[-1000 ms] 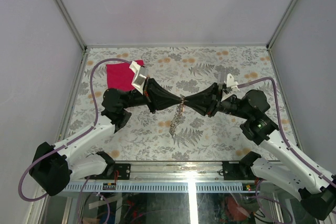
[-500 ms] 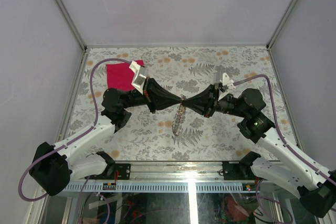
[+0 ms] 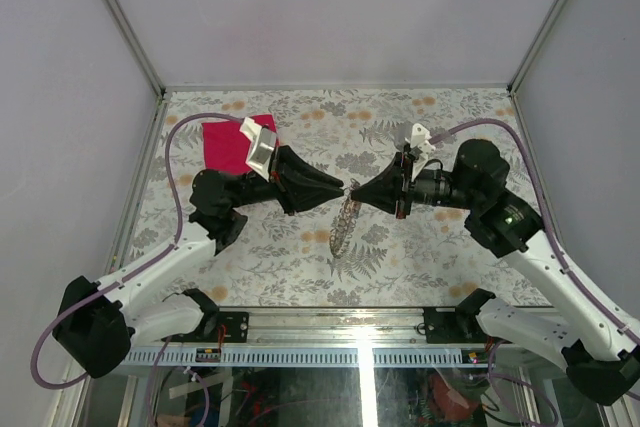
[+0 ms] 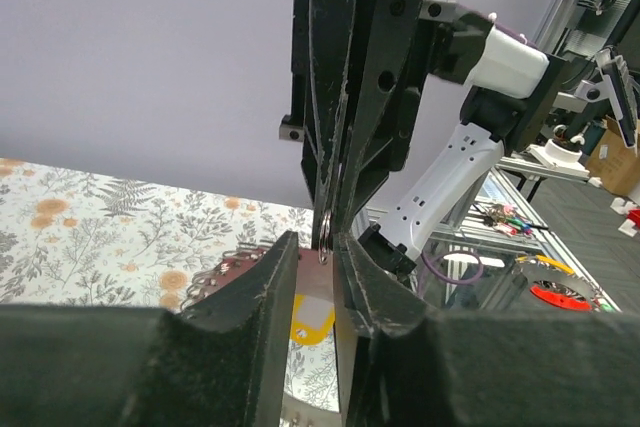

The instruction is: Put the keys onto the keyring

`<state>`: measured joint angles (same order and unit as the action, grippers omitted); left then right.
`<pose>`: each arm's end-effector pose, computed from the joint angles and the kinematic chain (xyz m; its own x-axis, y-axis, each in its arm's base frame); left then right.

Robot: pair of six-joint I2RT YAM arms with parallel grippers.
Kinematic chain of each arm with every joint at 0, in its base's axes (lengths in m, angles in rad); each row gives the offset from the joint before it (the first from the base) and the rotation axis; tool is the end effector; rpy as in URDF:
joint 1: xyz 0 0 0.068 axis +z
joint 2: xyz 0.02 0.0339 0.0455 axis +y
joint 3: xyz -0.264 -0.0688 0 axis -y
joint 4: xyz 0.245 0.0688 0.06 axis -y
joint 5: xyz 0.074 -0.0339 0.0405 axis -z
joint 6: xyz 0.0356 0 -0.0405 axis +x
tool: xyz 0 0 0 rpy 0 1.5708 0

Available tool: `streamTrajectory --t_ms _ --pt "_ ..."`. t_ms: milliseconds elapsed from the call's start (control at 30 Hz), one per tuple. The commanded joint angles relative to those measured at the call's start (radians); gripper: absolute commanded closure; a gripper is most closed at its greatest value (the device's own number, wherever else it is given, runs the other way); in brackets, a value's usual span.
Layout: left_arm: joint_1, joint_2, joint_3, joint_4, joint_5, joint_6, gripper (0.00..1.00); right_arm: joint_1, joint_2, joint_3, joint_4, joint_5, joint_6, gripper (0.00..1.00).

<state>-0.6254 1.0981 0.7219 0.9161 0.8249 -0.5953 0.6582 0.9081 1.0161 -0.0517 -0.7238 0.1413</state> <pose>0.1743 -0.1581 0.3648 -0.1641 -0.3509 -0.9219 0.9855 -0.0186 -0.1684 0.1400 0.1381 0.4133 -0.0941 0.0606 -0.9937 -0.9779 0.1816 0.1037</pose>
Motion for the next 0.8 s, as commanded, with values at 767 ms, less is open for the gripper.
streamTrajectory --t_ms 767 --pt "0.006 -0.017 0.027 -0.221 -0.003 0.238 0.72 0.138 0.464 0.858 -1.215 0.322 -0.196 1.00"
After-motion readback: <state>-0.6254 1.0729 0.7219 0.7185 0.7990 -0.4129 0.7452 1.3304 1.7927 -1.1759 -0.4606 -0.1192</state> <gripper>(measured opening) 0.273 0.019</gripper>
